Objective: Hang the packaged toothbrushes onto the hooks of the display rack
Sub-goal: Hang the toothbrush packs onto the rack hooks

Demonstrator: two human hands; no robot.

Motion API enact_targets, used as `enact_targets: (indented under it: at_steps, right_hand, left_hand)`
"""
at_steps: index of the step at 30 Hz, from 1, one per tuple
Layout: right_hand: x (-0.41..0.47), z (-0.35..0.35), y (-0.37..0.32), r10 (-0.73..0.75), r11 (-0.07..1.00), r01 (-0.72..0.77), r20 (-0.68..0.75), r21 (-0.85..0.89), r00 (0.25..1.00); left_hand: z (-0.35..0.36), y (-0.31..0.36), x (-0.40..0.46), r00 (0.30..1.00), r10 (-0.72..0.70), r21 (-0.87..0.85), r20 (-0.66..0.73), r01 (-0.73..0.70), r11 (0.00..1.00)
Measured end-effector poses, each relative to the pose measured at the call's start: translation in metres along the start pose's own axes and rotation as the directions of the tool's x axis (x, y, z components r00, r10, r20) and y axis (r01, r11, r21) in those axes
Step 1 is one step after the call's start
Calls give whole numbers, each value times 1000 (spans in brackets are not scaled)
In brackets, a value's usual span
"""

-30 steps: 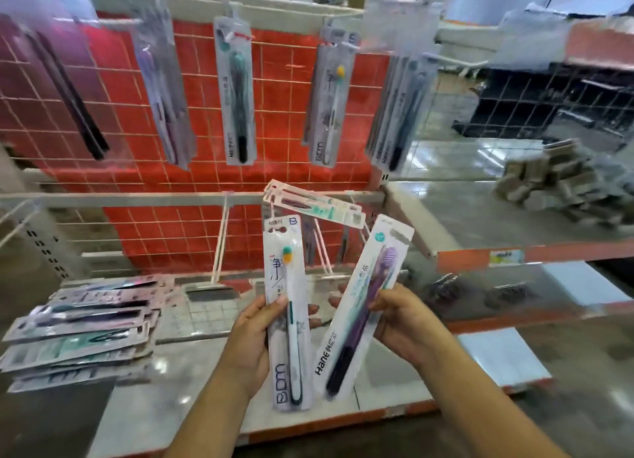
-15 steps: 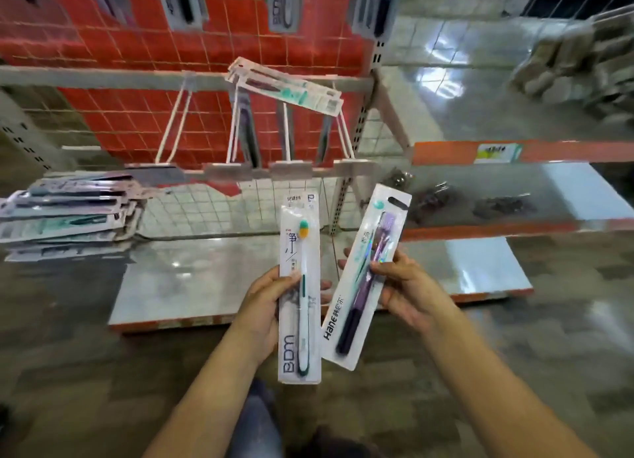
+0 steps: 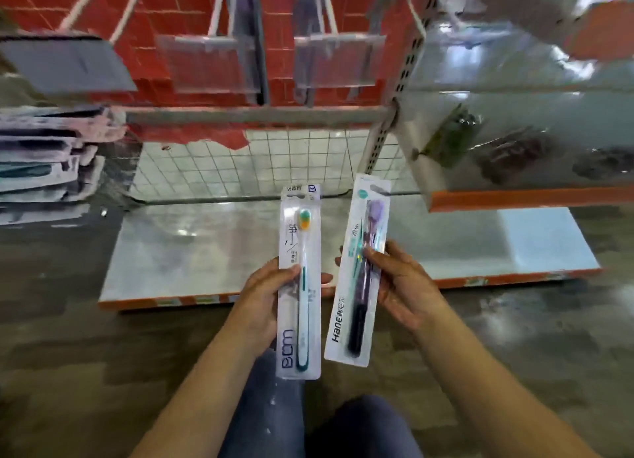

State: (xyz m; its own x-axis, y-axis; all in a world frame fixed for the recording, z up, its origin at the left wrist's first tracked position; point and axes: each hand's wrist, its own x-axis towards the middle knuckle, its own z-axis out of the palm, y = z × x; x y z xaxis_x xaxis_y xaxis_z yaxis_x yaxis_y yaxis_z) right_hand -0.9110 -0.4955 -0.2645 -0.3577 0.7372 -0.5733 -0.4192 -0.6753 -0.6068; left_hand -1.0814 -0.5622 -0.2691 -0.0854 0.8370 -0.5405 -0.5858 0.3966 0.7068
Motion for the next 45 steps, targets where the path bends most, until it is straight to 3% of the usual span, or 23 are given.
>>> enact_targets:
  at_steps: [5, 9, 13, 18, 28, 34, 45]
  right_hand:
    - [114, 2, 19, -247, 960, 256, 84, -111, 965]
    - [169, 6, 22, -479, 866, 497, 186, -63, 858]
    - [188, 3, 34, -595, 770, 631, 248, -95, 764]
    - [179, 18, 34, -573, 800, 600, 270, -19, 774]
    - [196, 47, 34, -540, 769, 610, 315, -193, 780]
    - [198, 62, 39, -543, 719, 640, 355, -272, 761]
    - [204, 71, 46, -457, 753, 594, 424, -284, 782]
  left_hand:
    - [-28, -10, 104, 966, 223, 4, 127, -226, 974]
    - [-45, -12, 164, 895, 399, -65, 201, -394, 917]
    - [-62, -11, 194, 825, 510, -171, 242, -481, 860]
    - [-47, 9, 184, 812, 517, -237, 271, -465, 853]
    - [-79, 45, 185, 789, 607, -137, 96, -593, 793]
    - [-95, 54, 185, 761, 640, -126, 105, -628, 768]
    - [-108, 49, 179, 754, 654, -136, 54, -644, 753]
